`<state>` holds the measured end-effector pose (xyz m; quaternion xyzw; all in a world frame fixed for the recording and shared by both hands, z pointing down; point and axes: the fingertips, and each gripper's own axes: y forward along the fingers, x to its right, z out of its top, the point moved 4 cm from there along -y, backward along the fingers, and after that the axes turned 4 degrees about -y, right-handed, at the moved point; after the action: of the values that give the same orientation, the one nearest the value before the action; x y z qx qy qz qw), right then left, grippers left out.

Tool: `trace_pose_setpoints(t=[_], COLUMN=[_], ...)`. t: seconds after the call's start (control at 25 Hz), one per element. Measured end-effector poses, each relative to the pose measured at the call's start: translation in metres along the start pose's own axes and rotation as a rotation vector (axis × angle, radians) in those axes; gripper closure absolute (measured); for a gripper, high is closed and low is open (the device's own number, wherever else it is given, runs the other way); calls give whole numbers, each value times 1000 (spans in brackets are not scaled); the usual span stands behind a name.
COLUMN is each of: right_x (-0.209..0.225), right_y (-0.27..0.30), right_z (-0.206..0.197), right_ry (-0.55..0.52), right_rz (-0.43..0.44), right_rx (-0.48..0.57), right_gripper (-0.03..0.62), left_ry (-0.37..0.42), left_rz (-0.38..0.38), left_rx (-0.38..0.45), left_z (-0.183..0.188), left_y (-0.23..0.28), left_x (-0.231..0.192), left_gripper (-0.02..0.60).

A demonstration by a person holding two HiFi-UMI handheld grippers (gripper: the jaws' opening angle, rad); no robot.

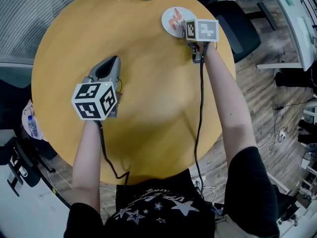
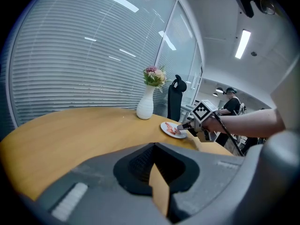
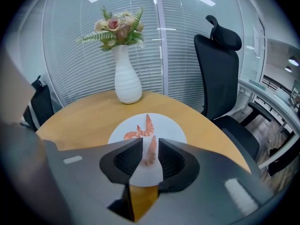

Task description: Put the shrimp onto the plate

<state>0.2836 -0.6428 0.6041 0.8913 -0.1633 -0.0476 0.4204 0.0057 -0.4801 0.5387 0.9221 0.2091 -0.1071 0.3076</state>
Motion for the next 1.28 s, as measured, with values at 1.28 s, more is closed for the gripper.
trace_pose_setpoints(t=[1.28], right_x=[-83], right_y=[-187], right_z=[-10], right_ry=[30], right_rz=[36], right_rx=[174], right_gripper=[502], left_ry=[56], left_rz=[-91], left_rx=[84], left_z=[17], left_y=[-142], left_x=[18], left_gripper=[580])
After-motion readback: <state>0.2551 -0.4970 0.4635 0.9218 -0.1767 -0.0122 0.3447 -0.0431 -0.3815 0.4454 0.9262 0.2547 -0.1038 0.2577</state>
